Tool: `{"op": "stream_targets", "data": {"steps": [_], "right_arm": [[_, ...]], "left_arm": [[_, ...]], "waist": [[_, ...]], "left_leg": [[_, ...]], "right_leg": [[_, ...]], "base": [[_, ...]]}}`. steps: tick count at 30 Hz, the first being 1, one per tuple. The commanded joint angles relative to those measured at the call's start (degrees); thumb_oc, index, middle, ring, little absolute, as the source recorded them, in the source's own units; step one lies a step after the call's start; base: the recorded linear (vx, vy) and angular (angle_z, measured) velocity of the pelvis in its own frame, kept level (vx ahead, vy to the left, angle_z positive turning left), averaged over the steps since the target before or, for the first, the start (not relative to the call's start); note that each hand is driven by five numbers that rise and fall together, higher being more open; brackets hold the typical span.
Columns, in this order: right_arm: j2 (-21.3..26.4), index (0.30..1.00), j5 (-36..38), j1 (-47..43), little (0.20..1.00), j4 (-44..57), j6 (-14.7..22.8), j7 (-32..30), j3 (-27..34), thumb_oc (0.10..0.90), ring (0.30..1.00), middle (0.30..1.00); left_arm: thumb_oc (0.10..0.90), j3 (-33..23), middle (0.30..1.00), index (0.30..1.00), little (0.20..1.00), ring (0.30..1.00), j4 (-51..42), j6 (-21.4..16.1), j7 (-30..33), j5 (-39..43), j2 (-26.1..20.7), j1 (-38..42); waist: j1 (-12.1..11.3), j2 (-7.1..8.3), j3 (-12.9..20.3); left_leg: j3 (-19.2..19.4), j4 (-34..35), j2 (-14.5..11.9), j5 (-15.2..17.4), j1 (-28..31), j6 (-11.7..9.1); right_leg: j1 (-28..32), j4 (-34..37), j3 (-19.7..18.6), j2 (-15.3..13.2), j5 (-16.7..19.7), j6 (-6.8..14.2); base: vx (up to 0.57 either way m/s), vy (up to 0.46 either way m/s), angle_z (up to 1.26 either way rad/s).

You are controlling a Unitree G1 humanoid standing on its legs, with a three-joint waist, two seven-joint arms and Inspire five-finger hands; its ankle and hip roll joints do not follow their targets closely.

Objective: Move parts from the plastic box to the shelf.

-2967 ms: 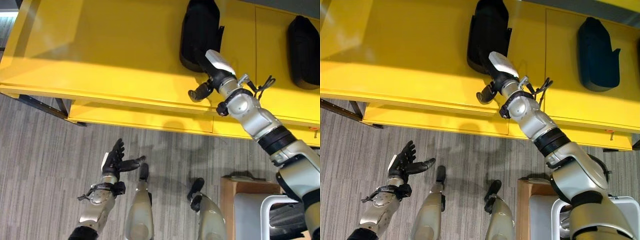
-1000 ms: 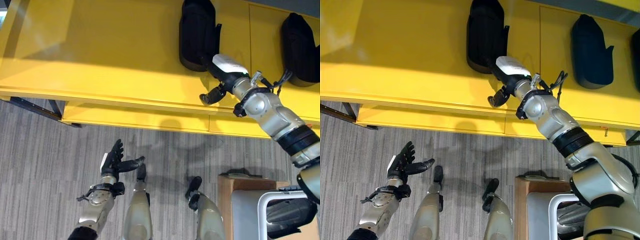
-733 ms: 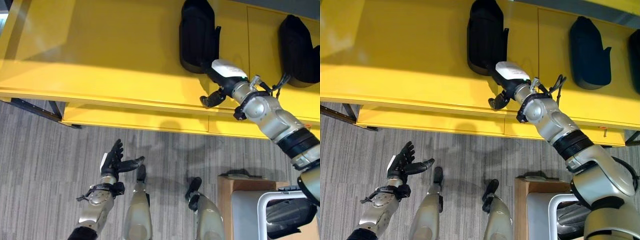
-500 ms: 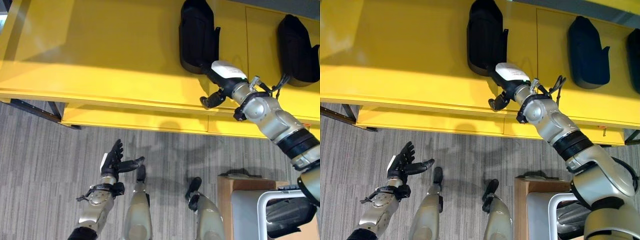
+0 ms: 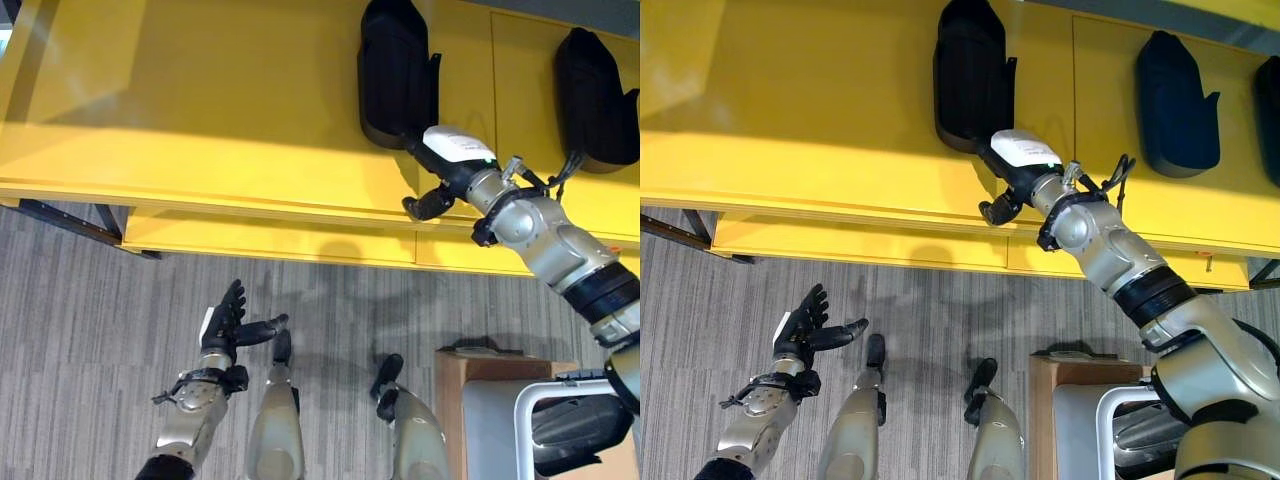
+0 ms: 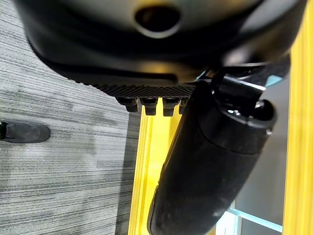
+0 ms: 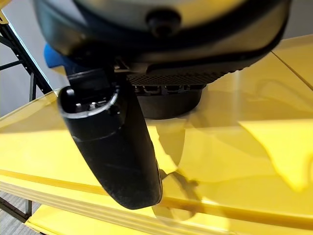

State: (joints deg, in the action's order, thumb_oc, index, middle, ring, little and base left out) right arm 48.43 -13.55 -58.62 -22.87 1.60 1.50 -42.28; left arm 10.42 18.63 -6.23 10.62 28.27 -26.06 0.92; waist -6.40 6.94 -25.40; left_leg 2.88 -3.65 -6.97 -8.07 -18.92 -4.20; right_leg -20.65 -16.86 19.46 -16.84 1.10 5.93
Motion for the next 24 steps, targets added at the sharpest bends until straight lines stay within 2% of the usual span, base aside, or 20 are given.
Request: {"op": "stream_targets", "data": {"steps": [1, 24], "right_arm": [[4.3, 1.0, -1.9, -2.7, 1.0, 2.1, 0.9, -1.1, 0.4, 0.9, 1.0, 1.0], [6.5, 1.0, -2.8, 0.0, 1.0, 5.0, 1.2, -0.2, 2.1, 0.9, 1.0, 1.0]], "left_arm": [[0.9, -3.2, 1.0, 1.0, 1.0, 1.0, -3.9, -3.7, -0.7, -2.1, -3.0, -1.6], [0.9, -4.3, 1.0, 1.0, 1.0, 1.0, -3.3, -3.5, -0.9, -2.6, -2.7, -1.8]], "waist": [[0.3, 2.12, 2.3], [1.0, 2.2, 2.9]], "left_leg": [[-1.9, -0.2, -2.1, 4.5, 3.9, -0.2], [-1.5, 0.3, -2.2, 4.2, 4.5, -0.4]], "right_leg": [[1.3, 1.7, -4.2, -1.2, 6.3, 3.6], [1.7, 2.5, -4.5, -0.8, 6.6, 3.6]], "base": [[0.0, 0.0, 0.0], [0.0, 0.0, 0.0]]}}
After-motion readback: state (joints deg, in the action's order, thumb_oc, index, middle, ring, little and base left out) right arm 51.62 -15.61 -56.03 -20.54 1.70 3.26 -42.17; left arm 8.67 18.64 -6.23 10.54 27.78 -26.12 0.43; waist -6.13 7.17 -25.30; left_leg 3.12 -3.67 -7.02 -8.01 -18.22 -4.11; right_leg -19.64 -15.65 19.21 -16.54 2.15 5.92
